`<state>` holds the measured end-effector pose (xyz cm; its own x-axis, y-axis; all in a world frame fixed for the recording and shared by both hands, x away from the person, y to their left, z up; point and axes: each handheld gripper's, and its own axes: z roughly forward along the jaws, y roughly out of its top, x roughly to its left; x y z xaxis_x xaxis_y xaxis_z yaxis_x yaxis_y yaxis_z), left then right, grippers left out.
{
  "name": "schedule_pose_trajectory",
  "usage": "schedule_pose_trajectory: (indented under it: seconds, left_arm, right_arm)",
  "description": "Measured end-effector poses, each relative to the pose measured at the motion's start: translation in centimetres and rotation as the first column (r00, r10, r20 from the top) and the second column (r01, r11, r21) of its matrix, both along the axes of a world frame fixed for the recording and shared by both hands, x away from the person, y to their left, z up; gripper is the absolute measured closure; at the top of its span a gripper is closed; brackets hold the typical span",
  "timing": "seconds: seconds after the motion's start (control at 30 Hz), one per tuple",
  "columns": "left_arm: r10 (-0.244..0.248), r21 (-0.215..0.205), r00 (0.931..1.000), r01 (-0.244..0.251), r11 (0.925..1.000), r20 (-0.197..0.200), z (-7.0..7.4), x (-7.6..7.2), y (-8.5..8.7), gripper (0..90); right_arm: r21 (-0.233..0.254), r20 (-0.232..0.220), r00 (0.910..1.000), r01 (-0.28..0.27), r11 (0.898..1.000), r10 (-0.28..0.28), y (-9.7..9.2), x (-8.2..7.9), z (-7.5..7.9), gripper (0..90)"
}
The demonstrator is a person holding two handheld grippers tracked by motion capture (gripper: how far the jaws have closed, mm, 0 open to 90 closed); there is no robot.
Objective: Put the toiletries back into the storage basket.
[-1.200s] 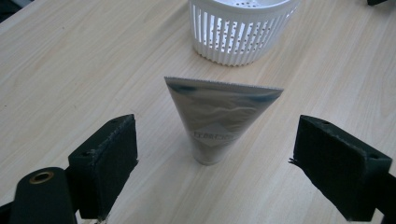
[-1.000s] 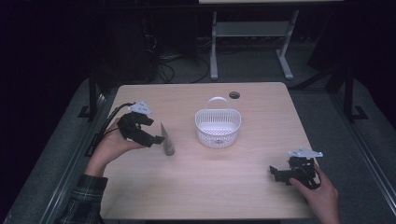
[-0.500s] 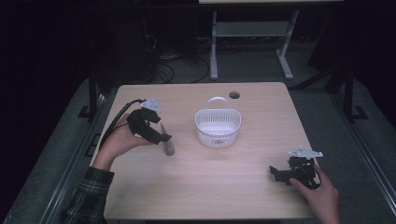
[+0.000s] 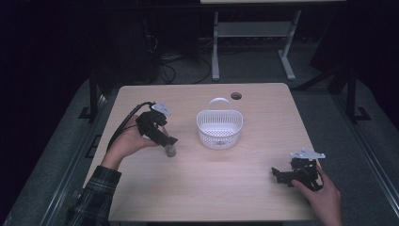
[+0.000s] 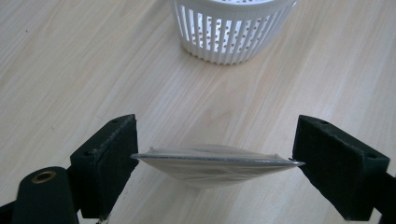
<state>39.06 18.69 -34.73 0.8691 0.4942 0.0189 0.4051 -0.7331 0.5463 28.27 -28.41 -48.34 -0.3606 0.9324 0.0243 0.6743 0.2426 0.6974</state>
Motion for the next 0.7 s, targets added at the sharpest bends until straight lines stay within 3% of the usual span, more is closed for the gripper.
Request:
schedule_pose_trajectory:
  seconds: [0.7]
  left_arm:
    - [0.006,0.002,0.9999,-0.006,1.0,0.01,-0.02,0.04,0.19,28.7]
  right_arm:
    - [0.0,0.0,1.0,0.0,1.0,0.0,0.0,0.0,0.0,0.0]
